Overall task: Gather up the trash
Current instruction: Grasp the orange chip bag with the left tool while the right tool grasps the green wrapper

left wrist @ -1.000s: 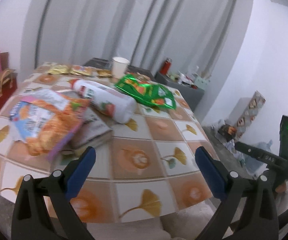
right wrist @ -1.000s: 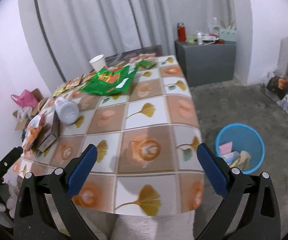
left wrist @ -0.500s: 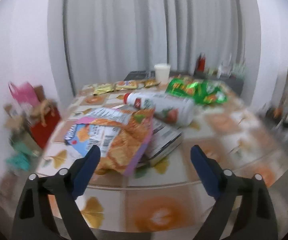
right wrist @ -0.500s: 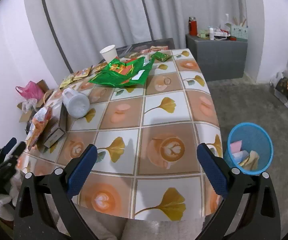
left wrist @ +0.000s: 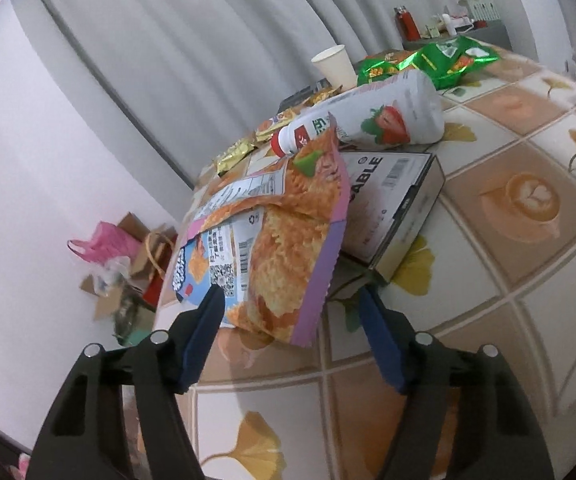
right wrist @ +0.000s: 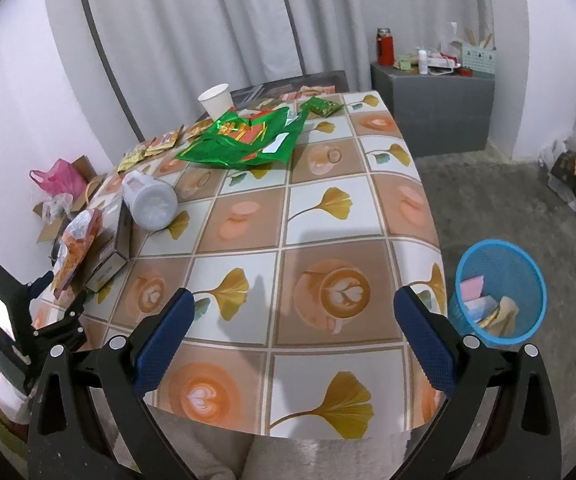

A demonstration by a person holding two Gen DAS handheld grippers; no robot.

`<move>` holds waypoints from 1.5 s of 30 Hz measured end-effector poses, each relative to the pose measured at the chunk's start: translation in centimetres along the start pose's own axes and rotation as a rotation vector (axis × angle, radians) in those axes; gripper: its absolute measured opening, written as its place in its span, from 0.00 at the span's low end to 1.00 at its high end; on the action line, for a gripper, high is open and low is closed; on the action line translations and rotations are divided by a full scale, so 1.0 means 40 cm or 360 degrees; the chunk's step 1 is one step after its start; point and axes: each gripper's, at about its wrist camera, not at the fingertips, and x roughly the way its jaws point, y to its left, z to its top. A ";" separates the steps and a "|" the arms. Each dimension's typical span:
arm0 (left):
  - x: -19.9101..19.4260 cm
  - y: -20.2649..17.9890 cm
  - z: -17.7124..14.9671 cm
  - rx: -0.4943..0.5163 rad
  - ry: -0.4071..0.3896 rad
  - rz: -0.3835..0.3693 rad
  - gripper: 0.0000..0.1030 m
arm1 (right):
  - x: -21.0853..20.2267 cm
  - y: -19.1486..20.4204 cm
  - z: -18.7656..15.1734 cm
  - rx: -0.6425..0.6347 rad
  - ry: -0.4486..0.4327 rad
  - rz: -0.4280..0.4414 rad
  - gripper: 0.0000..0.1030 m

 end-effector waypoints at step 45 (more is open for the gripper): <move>-0.054 0.096 -0.029 -0.0121 -0.0158 0.0260 0.09 | 0.576 -0.151 0.379 0.0926 0.0461 0.0594 0.24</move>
